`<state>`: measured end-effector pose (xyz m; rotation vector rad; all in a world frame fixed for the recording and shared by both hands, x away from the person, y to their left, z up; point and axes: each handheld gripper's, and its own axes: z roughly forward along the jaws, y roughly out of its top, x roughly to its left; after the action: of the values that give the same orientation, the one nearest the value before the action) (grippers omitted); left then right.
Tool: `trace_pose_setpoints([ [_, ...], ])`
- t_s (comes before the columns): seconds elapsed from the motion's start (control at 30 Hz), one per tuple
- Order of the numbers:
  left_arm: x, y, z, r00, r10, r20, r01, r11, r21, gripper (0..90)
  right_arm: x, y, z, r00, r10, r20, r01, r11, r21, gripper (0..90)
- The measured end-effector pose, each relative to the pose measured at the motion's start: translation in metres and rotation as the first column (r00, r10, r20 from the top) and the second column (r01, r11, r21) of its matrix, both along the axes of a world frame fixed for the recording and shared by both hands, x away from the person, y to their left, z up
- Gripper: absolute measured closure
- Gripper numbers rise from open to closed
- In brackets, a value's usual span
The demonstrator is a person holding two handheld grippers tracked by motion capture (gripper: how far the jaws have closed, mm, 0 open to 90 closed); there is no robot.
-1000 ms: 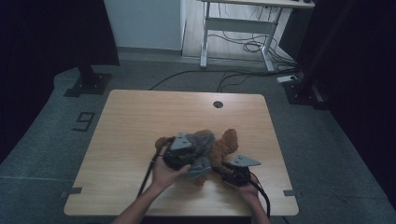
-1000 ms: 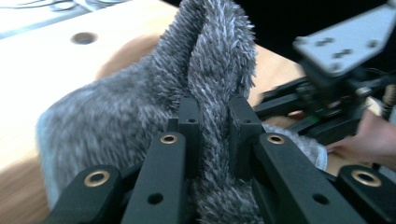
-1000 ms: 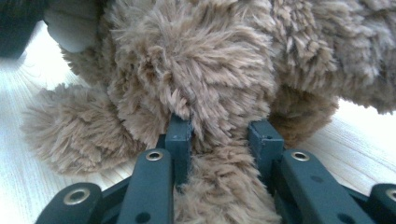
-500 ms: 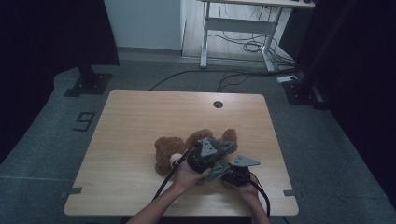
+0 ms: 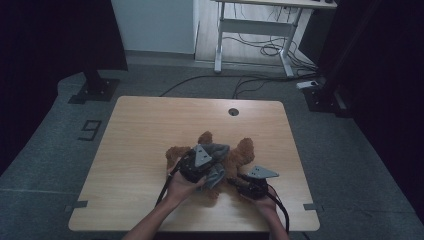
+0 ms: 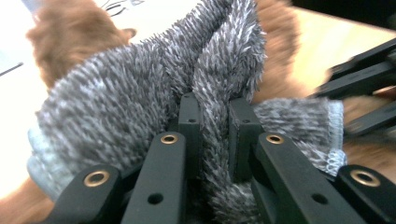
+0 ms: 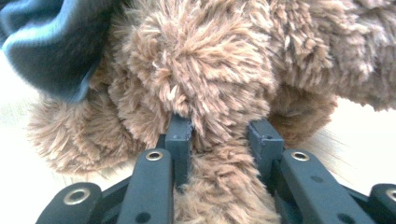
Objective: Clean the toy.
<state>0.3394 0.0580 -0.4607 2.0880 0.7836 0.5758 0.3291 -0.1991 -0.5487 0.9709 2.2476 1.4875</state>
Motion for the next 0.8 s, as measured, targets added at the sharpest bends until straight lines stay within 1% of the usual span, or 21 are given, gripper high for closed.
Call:
trace_pose_setpoints([
  [0.07, 0.001, 0.016, -0.004, 0.9997, 0.017, -0.016, -0.018, 0.9996, -0.024, 78.4, 0.000, 0.000, 0.000, 1.0000, 0.002, -0.001, -0.002, 1.000, 0.000, 66.7],
  [0.13, 0.000, 0.028, -0.005, 0.9994, 0.019, -0.029, -0.021, 0.9980, -0.059, 78.5, 0.000, 0.000, 0.000, 1.0000, 0.007, 0.001, -0.007, 1.000, -0.002, 66.7],
  [0.17, -0.002, 0.034, -0.005, 0.9994, 0.019, -0.030, -0.021, 0.9970, -0.075, 78.6, -0.001, 0.001, 0.000, 0.9999, 0.011, 0.004, -0.011, 1.000, -0.004, 66.7],
  [0.27, -0.009, 0.043, -0.004, 0.9995, 0.023, -0.022, -0.025, 0.9941, -0.106, 78.6, -0.002, 0.003, 0.000, 0.9999, 0.015, 0.008, -0.015, 1.000, -0.011, 66.7],
  [0.37, -0.013, 0.050, -0.002, 0.9994, 0.033, -0.007, -0.033, 0.9925, -0.118, 78.5, -0.002, 0.003, 0.000, 0.9999, 0.015, 0.008, -0.015, 1.000, -0.012, 66.7],
  [0.47, -0.014, 0.059, 0.003, 0.9983, 0.058, 0.001, -0.057, 0.9900, -0.129, 78.4, -0.001, 0.003, 0.000, 0.9999, 0.014, 0.003, -0.014, 1.000, -0.009, 66.7],
  [0.63, -0.012, 0.081, 0.007, 0.9945, 0.104, -0.010, -0.104, 0.9825, -0.154, 78.4, -0.001, 0.002, 0.000, 0.9999, 0.012, -0.001, -0.012, 1.000, -0.005, 66.7],
  [0.67, -0.012, 0.083, 0.008, 0.9936, 0.112, -0.014, -0.113, 0.9805, -0.161, 78.3, -0.001, 0.002, 0.000, 0.9999, 0.012, -0.002, -0.012, 1.000, -0.004, 66.7],
  [0.73, -0.014, 0.083, 0.008, 0.9941, 0.107, -0.021, -0.109, 0.9787, -0.174, 78.3, 0.000, 0.002, 0.000, 0.9999, 0.013, -0.004, -0.013, 1.000, -0.004, 66.7],
  [0.8, -0.017, 0.074, 0.011, 0.9970, 0.077, -0.011, -0.078, 0.9819, -0.173, 78.4, 0.000, 0.002, 0.000, 0.9999, 0.013, -0.004, -0.013, 1.000, -0.006, 66.7],
])
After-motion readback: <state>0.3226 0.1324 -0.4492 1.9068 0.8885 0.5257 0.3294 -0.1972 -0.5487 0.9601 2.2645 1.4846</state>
